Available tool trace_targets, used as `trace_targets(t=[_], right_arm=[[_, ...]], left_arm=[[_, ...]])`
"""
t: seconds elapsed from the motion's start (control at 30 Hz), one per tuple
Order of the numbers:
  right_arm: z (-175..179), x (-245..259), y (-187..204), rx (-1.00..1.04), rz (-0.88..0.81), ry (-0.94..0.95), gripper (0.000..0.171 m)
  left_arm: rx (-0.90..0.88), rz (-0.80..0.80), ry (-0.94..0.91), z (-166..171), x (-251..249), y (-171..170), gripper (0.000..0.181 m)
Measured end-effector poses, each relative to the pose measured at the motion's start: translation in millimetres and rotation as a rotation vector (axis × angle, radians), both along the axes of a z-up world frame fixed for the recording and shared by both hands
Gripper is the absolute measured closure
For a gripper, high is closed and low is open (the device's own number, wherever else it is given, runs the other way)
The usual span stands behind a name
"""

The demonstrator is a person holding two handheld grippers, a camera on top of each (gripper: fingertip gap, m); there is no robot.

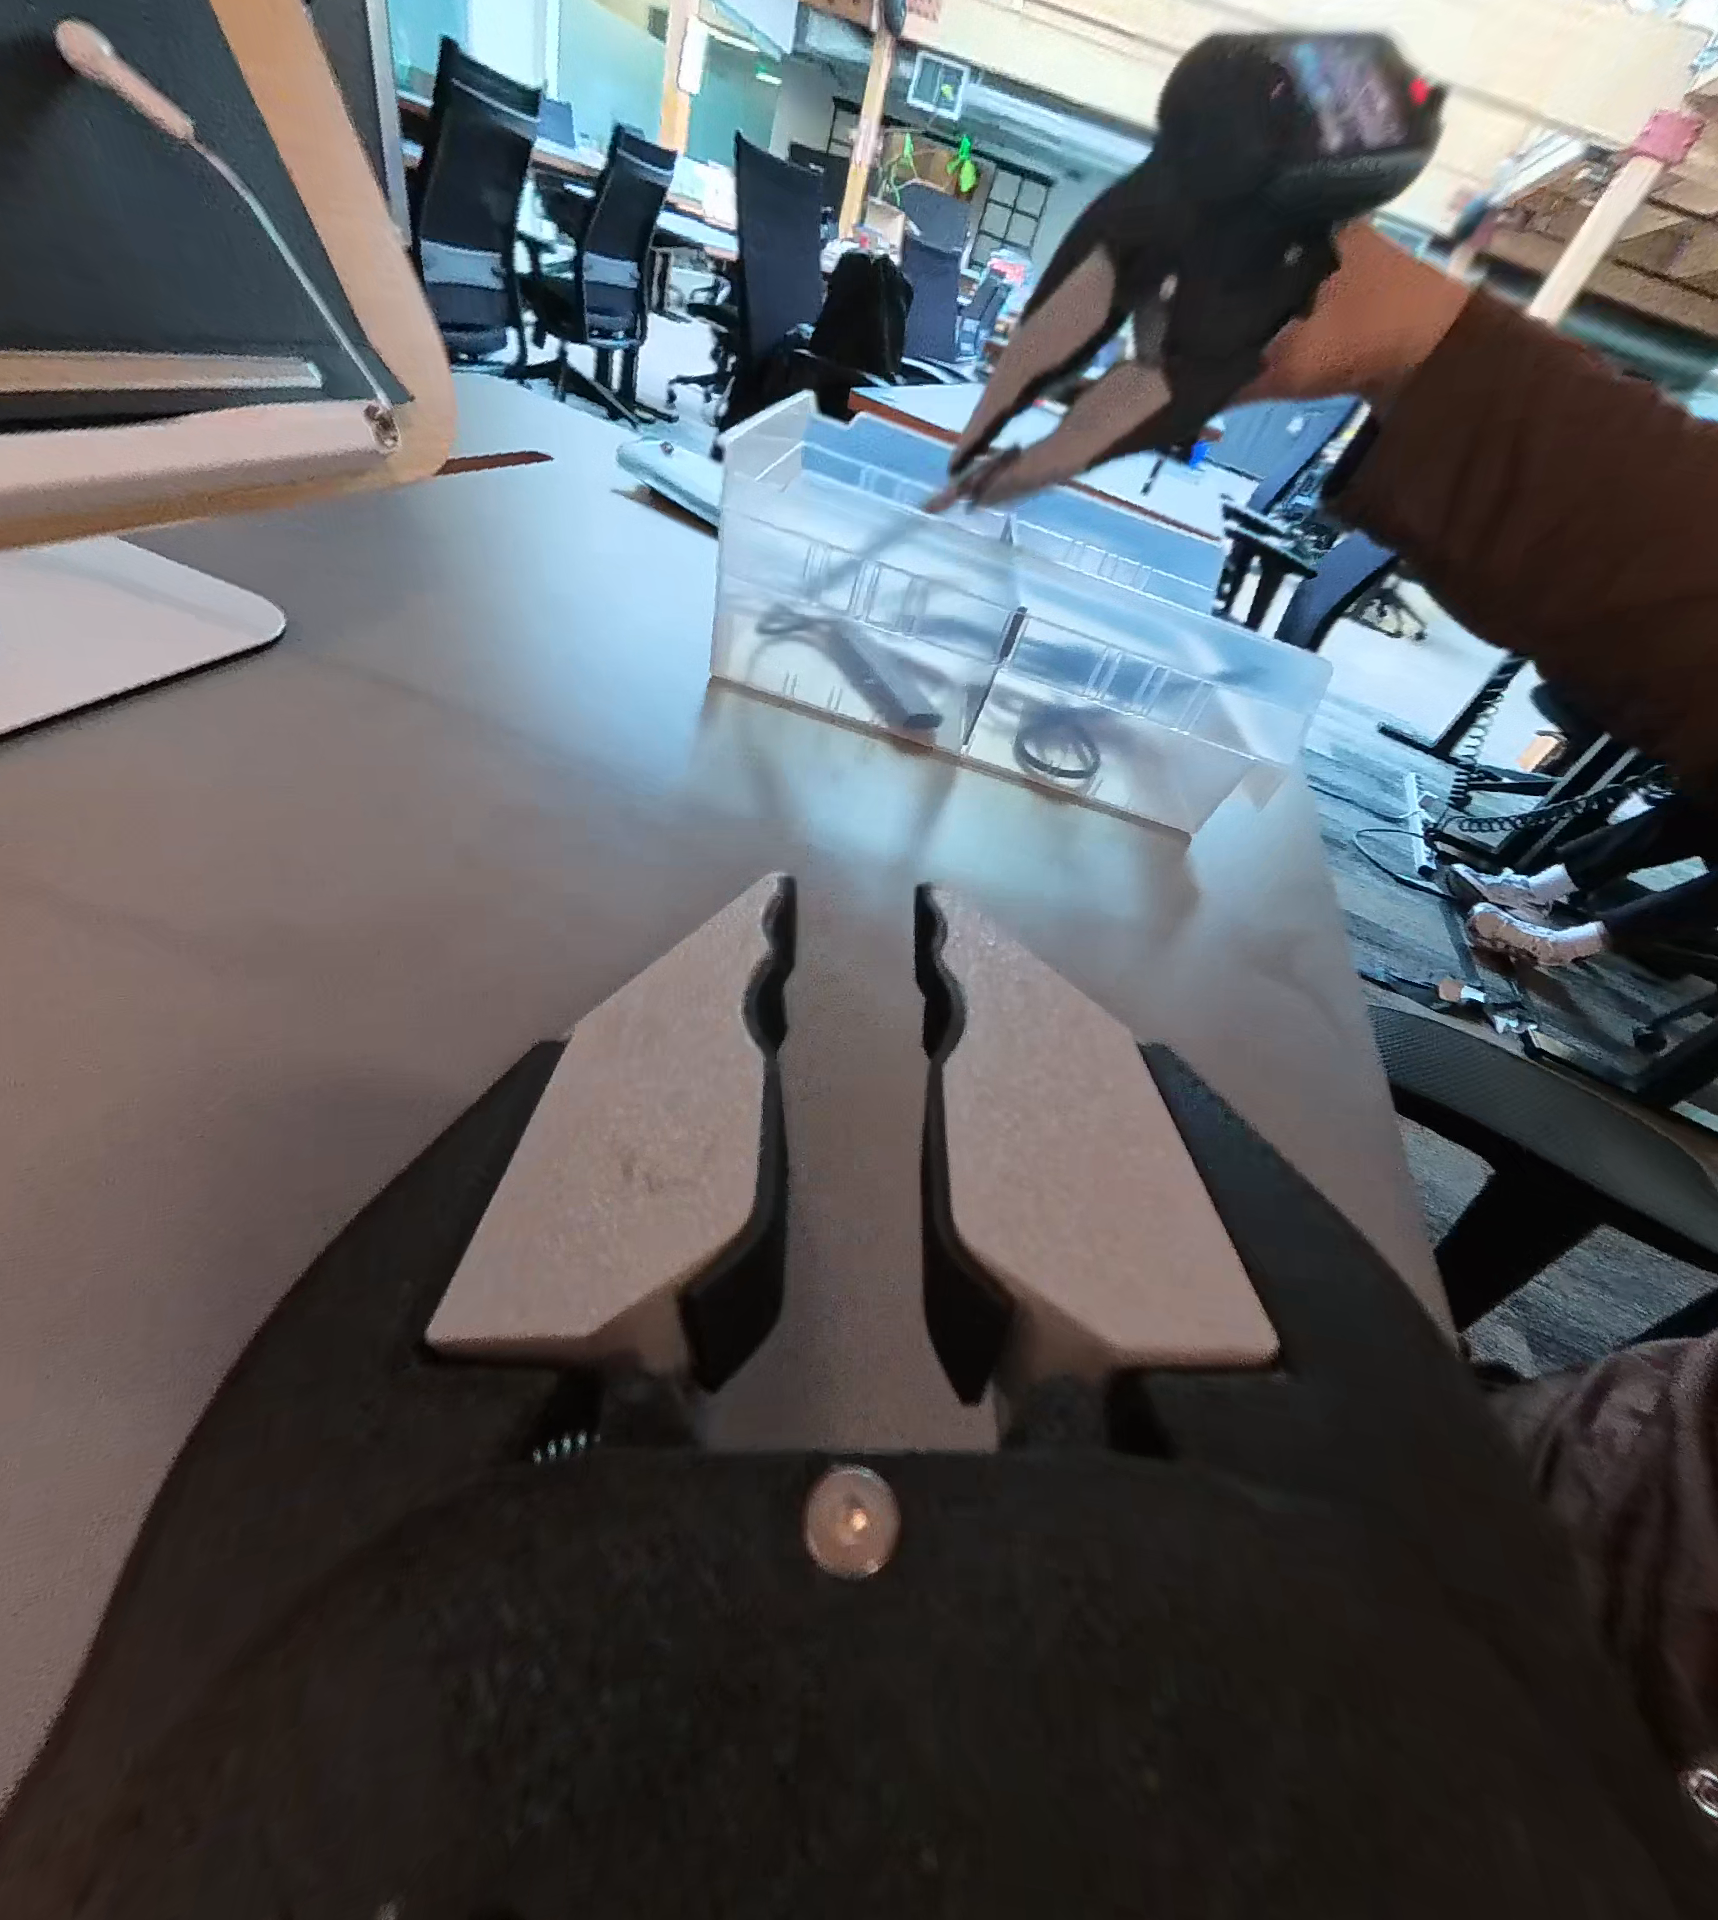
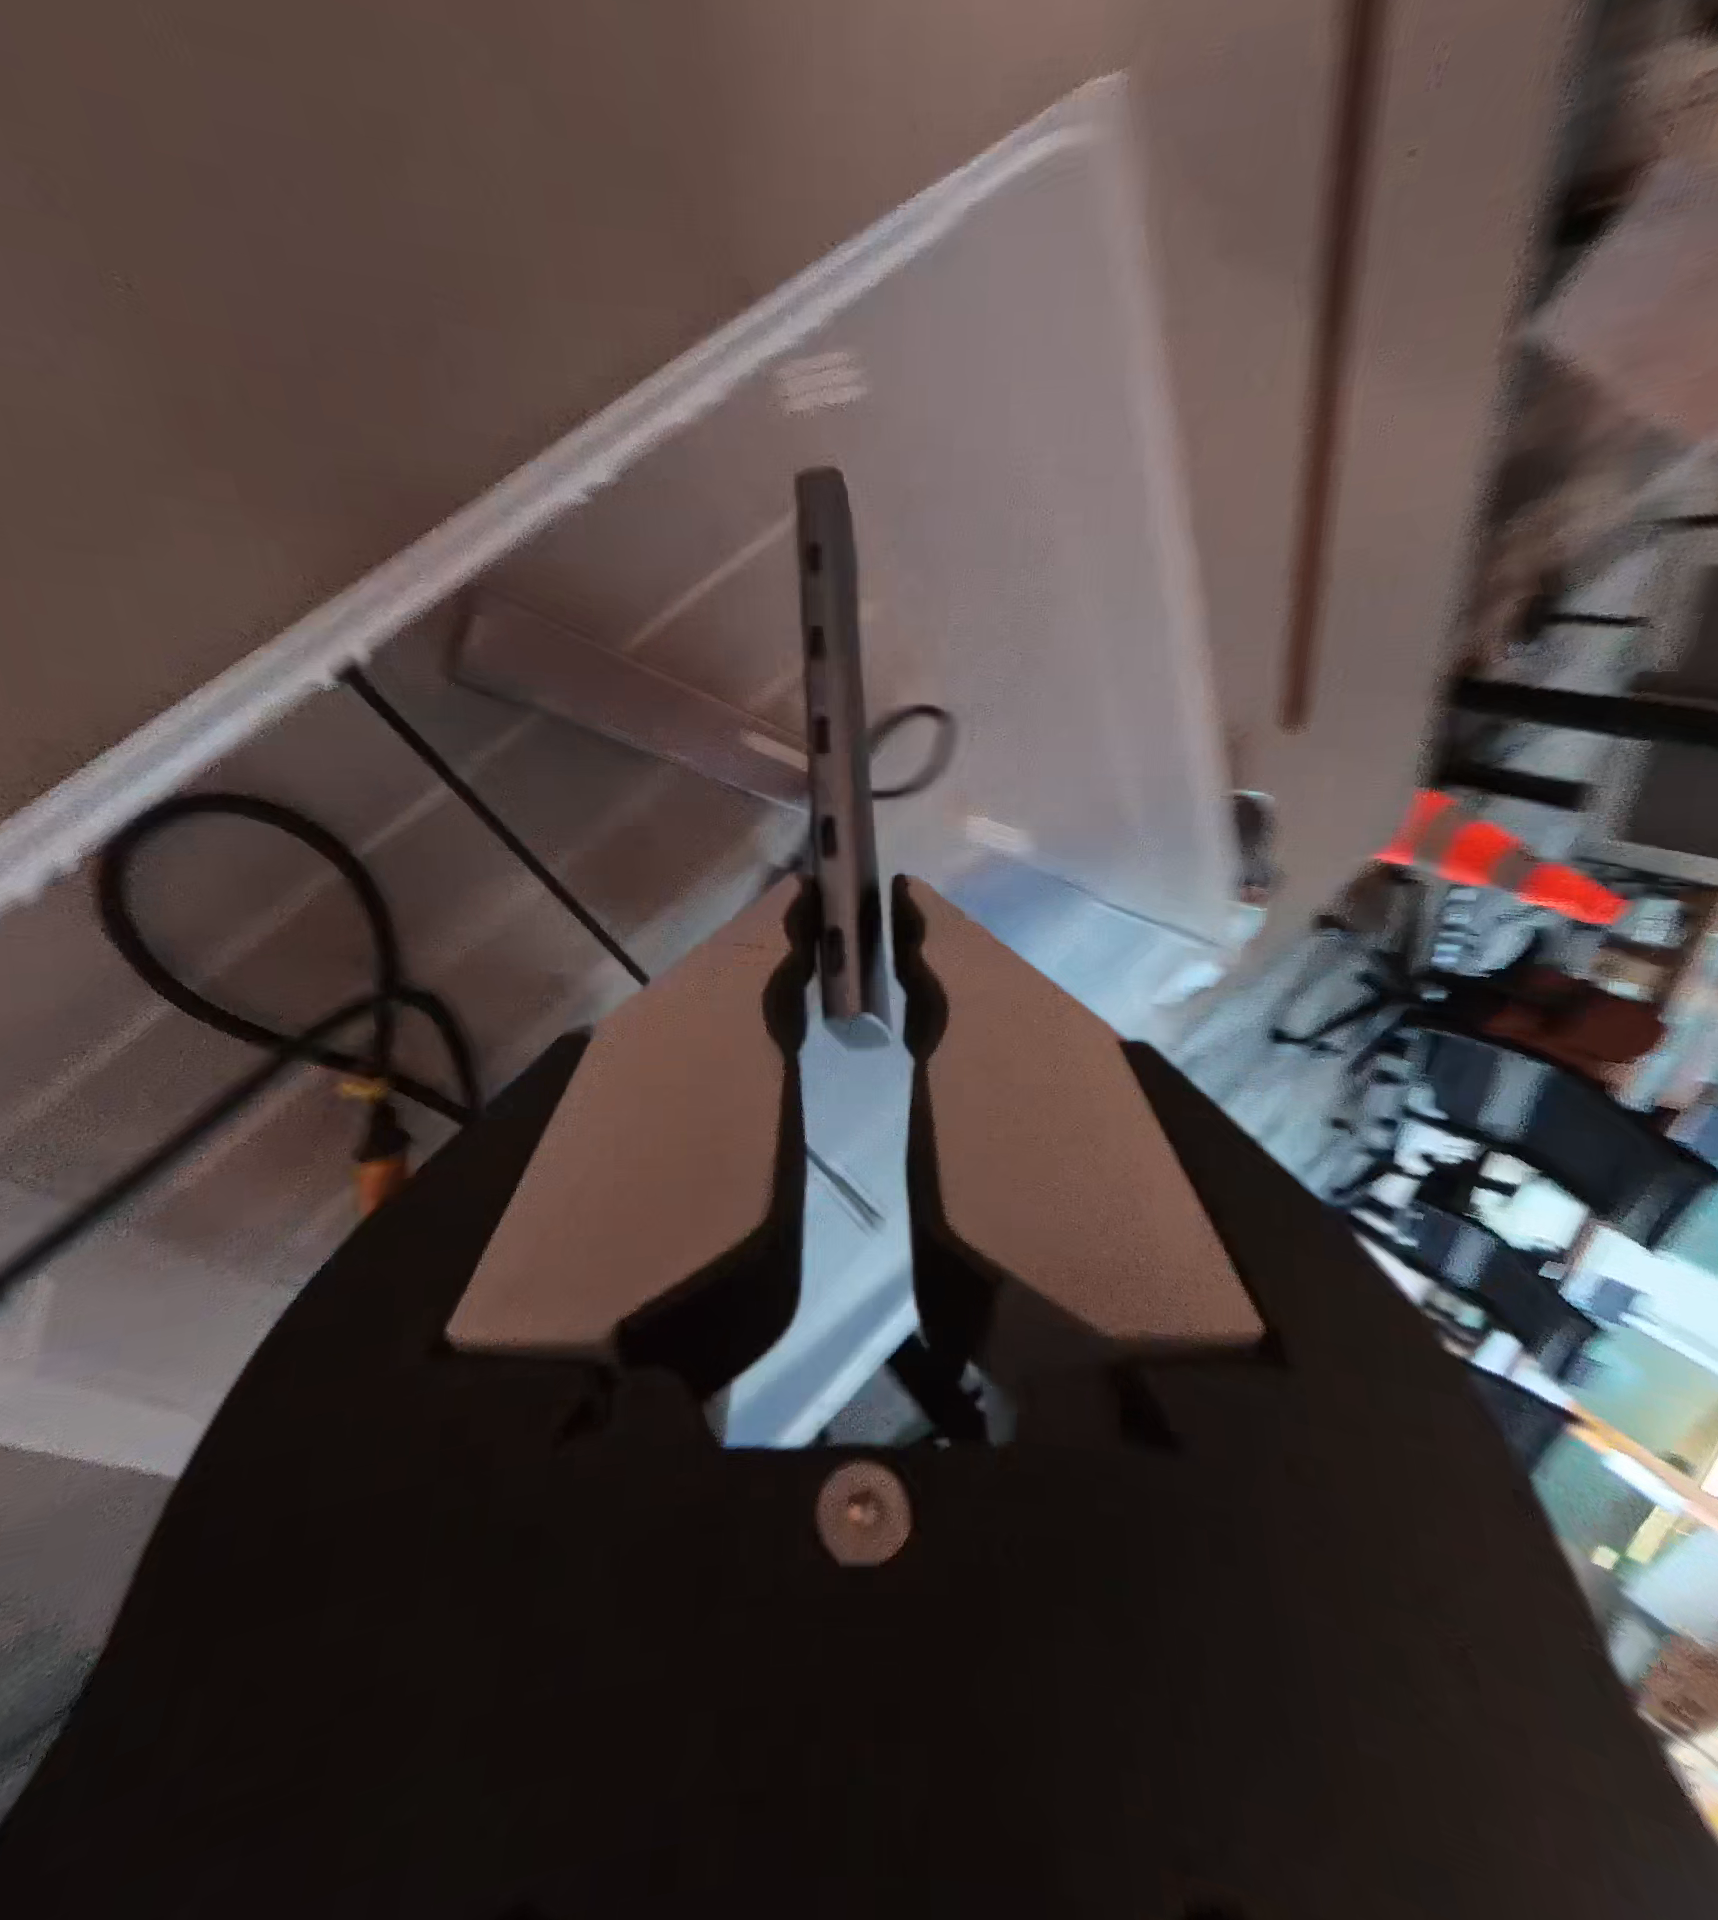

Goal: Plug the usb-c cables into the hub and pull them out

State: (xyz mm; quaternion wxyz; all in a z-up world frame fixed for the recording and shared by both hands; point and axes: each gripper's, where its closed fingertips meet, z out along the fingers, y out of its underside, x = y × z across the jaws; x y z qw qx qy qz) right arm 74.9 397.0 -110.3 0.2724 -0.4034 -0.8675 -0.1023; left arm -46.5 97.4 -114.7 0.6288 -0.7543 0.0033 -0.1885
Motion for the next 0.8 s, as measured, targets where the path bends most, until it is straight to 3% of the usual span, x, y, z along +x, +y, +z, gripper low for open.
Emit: trace_targets(t=[0.07, 0.13, 0.27, 0.37, 0.47, 0.8], right_arm=[[-29.1, -3.9, -6.9, -0.075, -0.037, -0.079, 0.142], [-27.8, -16.3, -4.5, -0.056, -0.065, -0.058, 0.13], [28.4, -55.4, -19.2, -0.047, -0.11, 0.182, 0.123], [67.1, -81.9, -63.7, -0.126, -0.087, 0.355, 0.122], [80.0, -97.3, -112.6, -0.18, -0.029, 0.432, 0.124], [13.3, -91.2, -256.9, -0.57, 0.124, 0.413, 0.123]], left_arm=[[-0.029, 0.043, 0.0, -5.2, -6.2, 2.7, 0.154], [-0.044, 0.06, -0.005, -7.4, -9.1, 4.1, 0.146], [-0.047, 0.064, 0.033, -8.1, -8.9, 4.8, 0.14], [-0.055, 0.059, 0.071, -10.1, -7.0, 6.2, 0.14], [-0.06, 0.05, 0.082, -11.2, -4.9, 6.7, 0.141], [-0.063, 0.064, 0.127, -12.6, -4.6, 6.9, 0.139]])
